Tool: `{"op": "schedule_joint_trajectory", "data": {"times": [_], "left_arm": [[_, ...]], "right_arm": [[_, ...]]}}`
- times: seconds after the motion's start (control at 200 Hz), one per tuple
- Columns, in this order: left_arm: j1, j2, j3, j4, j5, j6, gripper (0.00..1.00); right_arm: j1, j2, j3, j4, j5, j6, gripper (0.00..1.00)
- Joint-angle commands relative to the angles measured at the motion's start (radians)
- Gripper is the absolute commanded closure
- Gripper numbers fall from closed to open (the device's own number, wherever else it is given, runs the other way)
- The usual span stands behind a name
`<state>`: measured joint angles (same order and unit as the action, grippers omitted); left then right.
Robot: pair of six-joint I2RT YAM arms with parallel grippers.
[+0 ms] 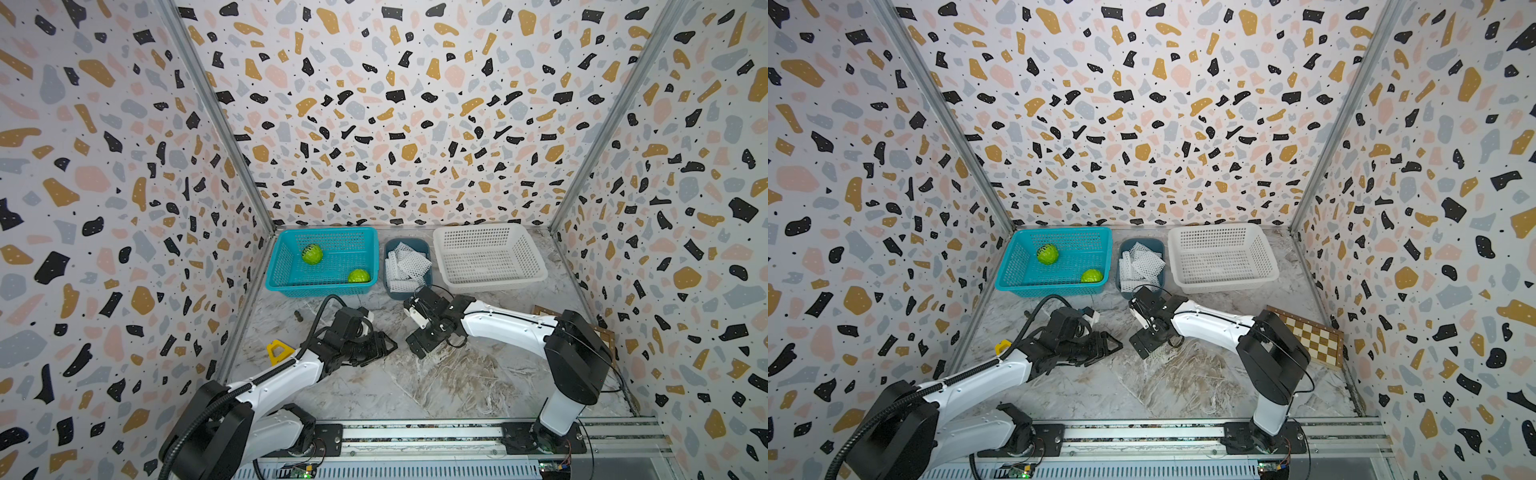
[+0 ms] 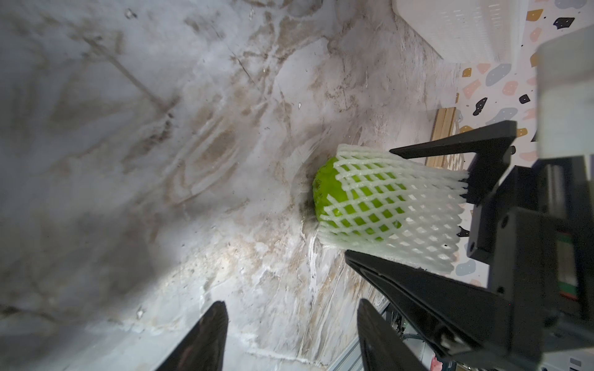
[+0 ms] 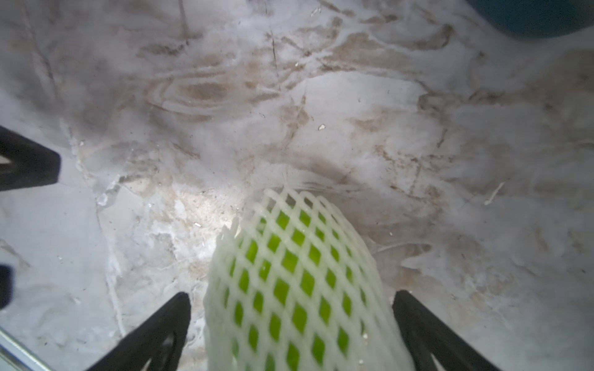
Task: Sleeve custard apples in foam nets
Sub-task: Put on the foam net on the custard apple.
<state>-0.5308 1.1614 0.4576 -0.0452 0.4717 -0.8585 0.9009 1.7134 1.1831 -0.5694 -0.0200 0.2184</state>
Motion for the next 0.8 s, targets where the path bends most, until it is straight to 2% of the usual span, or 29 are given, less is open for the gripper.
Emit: {"op": "schedule_joint_trajectory", "data": {"times": [0.0,0.35,0.541,0.796], "left_arm": [[0.006,-0.021,-0.005,-0.005,-0.003,0.001,0.37],[0.006,-0.022,0.001,-0.010,0.000,0.001,0.37],[0.006,-0.021,0.001,-0.012,0.002,0.001,0.37],[0.007,-0.019,0.000,-0.008,-0.001,0.001,0.37]], "right_arm": [[-0.007,-0.095,0.015,-0.008,0.022,0.065,0.01],[-0.095,-0.251,-0.185,0.210,-0.119,0.305,0.00],[-0.096,-0.215,-0.193,0.213,-0.171,0.313,0.01],[-0.085,-0.173,-0.214,0.226,-0.165,0.313,0.01]]}}
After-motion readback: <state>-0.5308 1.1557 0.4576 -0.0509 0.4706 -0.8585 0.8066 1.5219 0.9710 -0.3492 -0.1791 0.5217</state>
